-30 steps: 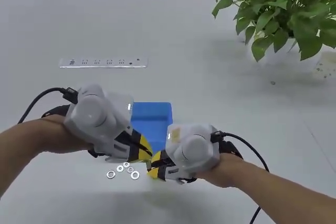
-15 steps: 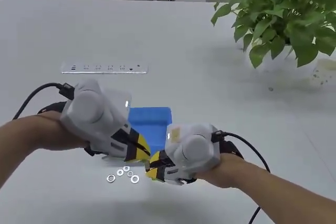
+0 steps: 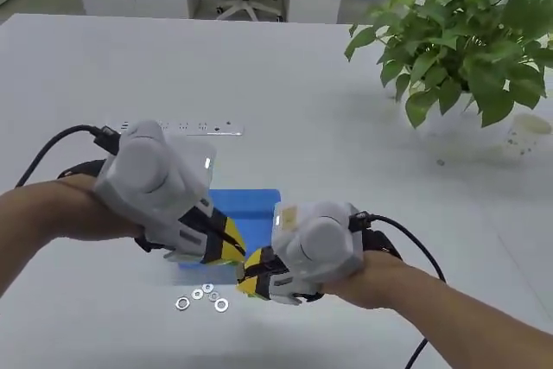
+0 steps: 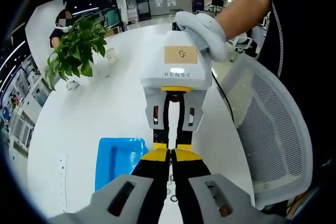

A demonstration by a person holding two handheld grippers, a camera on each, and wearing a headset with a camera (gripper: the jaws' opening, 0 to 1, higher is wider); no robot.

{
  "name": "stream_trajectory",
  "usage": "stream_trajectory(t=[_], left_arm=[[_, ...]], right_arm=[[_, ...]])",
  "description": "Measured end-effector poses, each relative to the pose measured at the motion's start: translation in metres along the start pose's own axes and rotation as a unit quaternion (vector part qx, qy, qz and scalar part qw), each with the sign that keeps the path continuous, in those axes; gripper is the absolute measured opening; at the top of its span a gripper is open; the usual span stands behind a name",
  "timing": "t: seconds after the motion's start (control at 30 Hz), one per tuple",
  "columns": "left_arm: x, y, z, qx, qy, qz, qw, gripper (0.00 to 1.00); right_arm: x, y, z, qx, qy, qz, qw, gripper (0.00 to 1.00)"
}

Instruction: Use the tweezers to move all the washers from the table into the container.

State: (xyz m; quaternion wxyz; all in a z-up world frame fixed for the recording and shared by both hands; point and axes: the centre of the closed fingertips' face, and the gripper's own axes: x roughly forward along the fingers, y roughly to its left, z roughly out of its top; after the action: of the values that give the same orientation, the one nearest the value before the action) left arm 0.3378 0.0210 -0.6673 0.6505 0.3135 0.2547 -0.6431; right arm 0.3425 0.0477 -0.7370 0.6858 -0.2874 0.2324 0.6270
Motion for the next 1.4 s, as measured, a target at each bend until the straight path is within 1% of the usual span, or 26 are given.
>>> stream_trajectory(t=[0.13, 0.43, 0.67, 0.83, 0.97, 1.17, 1.4], left_arm=[[-0.007, 0.002, 0.005, 0.000, -0.003, 0.003, 1.0000, 0.05], [-0.019, 0.009, 0.015, 0.007, -0.003, 0.013, 0.9999, 0.05], [-0.024, 0.017, 0.020, 0.011, -0.004, 0.018, 0.9998, 0.05], [-0.026, 0.026, 0.025, 0.016, -0.006, 0.021, 0.9996, 0.05], [-0.025, 0.033, 0.027, 0.018, -0.006, 0.021, 0.9996, 0.05], [-0.023, 0.046, 0.027, 0.022, -0.003, 0.022, 0.9995, 0.05], [-0.018, 0.058, 0.024, 0.022, -0.003, 0.022, 0.9995, 0.05]], right_arm=[[-0.005, -0.004, 0.007, -0.013, 0.002, -0.003, 0.9999, 0.10], [-0.012, -0.014, 0.019, -0.018, -0.002, -0.012, 0.9998, 0.10], [-0.017, -0.024, 0.024, -0.019, -0.004, -0.018, 0.9996, 0.10], [-0.020, -0.034, 0.028, -0.016, -0.010, -0.024, 0.9995, 0.10], [-0.021, -0.042, 0.029, -0.013, -0.012, -0.026, 0.9995, 0.10], [-0.021, -0.055, 0.026, -0.012, -0.014, -0.032, 0.9993, 0.10], [-0.019, -0.066, 0.022, -0.009, -0.011, -0.034, 0.9993, 0.10]])
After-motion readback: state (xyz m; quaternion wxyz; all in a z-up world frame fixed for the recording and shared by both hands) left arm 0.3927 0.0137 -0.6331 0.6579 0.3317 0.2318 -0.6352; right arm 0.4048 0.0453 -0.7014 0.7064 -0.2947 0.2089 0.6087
